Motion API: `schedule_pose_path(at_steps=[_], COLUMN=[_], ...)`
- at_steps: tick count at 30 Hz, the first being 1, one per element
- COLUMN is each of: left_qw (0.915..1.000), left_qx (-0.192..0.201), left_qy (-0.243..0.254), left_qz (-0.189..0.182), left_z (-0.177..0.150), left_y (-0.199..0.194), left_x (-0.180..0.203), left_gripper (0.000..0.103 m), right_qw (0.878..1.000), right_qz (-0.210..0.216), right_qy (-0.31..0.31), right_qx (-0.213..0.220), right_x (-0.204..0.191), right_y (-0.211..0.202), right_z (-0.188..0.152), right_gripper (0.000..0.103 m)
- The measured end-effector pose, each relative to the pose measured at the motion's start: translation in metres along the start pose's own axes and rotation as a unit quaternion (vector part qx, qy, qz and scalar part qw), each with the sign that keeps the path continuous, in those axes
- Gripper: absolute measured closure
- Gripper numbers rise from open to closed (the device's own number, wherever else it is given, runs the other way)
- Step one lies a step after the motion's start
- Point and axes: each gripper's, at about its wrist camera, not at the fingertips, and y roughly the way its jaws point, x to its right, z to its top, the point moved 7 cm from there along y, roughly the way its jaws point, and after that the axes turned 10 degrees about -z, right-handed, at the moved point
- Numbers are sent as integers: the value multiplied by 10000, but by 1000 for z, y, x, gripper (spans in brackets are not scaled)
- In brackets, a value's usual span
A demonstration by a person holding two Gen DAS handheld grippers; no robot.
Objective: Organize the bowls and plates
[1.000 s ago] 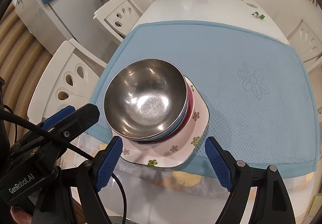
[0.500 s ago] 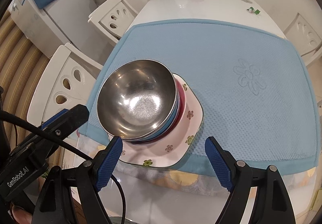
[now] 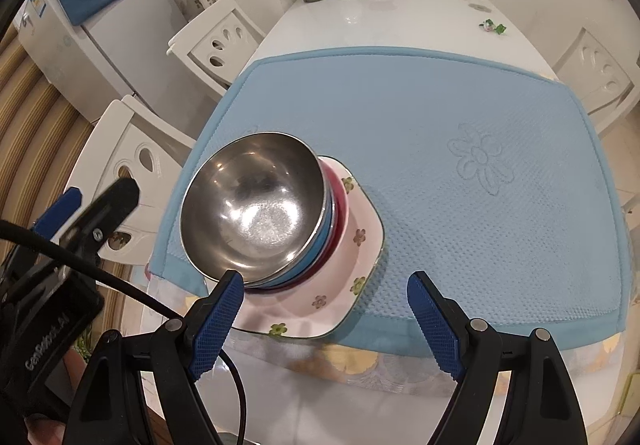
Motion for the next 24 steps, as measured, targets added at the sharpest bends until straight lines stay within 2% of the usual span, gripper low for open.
schedule_pose_path(at_steps=[2,4,9,19,24], left_qw=[9997,9995,9993,9991,9981], left_qx=[-9,-57,-101,-299,-463], left_qy=[46,-2,-268,-237,-408], left_qz=[239,317,253,192,-6], left_z=[2,1,2,-4,-9], left_y=[1,3,2,7,14], left_x=[-3,-5,-10,-5,-3], left_gripper=[16,16,16,16,16], right_qw=[10000,10000,10000,10000,10000], right_qz=[-9,-41,-59,-22,-40], right_qy=[30,45,33,-52,-32], right_qx=[-7,4,44,-14,-16], right_x=[2,4,6,4,8], right_y=[0,-1,-4,-1,-2], right_z=[0,0,2,1,0], right_gripper=[21,21,21,21,21])
